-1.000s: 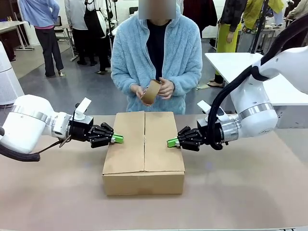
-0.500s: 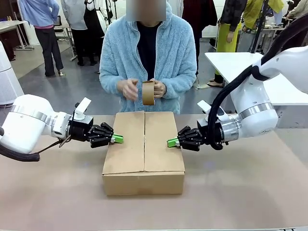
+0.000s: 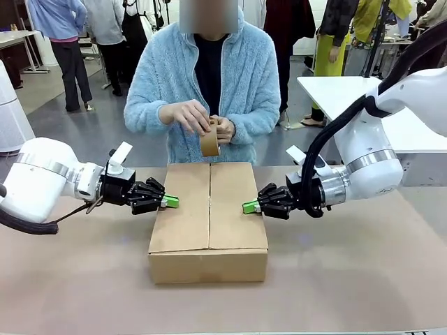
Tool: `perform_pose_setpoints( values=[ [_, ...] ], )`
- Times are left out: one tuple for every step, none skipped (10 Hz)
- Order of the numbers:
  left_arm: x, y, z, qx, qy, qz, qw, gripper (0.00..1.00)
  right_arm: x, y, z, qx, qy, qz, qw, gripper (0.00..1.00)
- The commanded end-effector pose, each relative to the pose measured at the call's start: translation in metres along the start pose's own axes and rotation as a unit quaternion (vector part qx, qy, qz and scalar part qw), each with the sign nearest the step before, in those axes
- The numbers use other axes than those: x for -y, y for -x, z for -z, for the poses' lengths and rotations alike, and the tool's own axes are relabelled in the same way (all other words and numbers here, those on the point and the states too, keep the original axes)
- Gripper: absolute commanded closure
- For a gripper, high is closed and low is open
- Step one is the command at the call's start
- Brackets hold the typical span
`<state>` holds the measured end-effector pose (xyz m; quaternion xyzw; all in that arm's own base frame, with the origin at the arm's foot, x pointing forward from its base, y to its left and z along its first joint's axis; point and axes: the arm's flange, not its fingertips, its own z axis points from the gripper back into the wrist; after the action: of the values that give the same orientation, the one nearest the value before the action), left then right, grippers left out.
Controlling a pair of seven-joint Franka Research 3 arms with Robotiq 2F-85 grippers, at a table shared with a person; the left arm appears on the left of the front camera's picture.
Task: Wrap the clocks to prevent damage.
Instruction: After the human seals the box with tape, release both hands from the side flaps of the Package Box.
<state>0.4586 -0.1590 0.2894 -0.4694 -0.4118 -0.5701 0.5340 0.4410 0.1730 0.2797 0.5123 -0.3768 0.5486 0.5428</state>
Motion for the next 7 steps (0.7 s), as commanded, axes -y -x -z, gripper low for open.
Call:
perform_pose_setpoints(
  values=[
    [-0.0014,0.0014,0.0049,-0.006,-0.005,0.0,1.0,1.0,-0.0007,0.0032,0.0001,-0.005,0.002,0.002,1.0,0.99],
    [-0.0014,0.0014,0.0049,-0.006,-0.005,0.0,1.0,1.0,-0.0007,0.0032,0.0001,-0.005,0.002,0.002,1.0,0.99],
    [-0.0014,0.0014,0.0049,-0.006,-0.005,0.0,1.0,1.0,-0.0007,0.0032,0.0001,-0.005,0.002,0.002,1.0,0.99],
    [-0.0014,0.0014,0.0049,-0.006,-0.005,0.0,1.0,1.0,-0.0007,0.0032,0.0001,-0.005,0.002,0.002,1.0,0.99],
    [-0.0014,0.0014,0.0049,-0.006,-0.005,0.0,1.0,1.0,-0.0007,0.0032,0.0001,-0.005,0.002,0.002,1.0,0.99],
    [-0.0014,0.0014,0.0049,-0.006,-0.005,0.0,1.0,1.0,-0.0007,0.0032,0.0001,-0.005,0.002,0.002,1.0,0.99],
    [-0.0014,0.0014,0.0049,-0.006,-0.005,0.0,1.0,1.0,-0.0007,0.0032,0.0001,-0.005,0.002,0.002,1.0,0.99]
  ],
)
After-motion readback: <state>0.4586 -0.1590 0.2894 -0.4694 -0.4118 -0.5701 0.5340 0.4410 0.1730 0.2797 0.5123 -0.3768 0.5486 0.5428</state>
